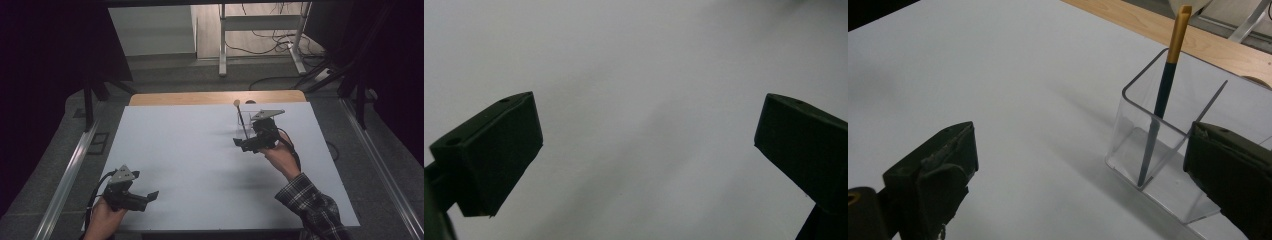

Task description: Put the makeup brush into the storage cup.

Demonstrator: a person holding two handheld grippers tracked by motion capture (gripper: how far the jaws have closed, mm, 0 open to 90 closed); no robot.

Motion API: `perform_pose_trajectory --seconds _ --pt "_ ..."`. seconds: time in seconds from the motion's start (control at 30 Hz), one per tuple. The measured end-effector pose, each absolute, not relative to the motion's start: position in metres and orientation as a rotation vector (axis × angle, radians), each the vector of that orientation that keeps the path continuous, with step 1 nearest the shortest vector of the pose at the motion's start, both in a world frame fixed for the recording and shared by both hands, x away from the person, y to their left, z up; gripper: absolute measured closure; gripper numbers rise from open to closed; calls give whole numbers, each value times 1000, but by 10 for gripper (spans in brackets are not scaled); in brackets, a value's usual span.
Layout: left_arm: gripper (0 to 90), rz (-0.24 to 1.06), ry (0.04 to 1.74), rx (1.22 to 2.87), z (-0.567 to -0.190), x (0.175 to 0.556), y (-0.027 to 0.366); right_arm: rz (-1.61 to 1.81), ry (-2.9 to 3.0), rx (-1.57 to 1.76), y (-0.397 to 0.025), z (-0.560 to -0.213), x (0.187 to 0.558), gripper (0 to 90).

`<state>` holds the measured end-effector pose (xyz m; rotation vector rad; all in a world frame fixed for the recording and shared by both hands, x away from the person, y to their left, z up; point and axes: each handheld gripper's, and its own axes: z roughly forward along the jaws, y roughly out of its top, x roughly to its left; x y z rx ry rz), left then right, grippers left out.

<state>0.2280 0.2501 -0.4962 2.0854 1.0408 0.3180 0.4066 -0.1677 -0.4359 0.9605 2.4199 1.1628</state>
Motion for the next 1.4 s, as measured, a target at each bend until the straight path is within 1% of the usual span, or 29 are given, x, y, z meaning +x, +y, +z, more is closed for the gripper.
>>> perform_pose_trajectory --seconds 0.5,1.4 --pt "0 323 1042 2080 -496 228 250 1171 2426 945 -171 -434 393 8" --pt "0 332 1038 2081 -496 227 251 1145 2466 921 -178 -445 372 7"
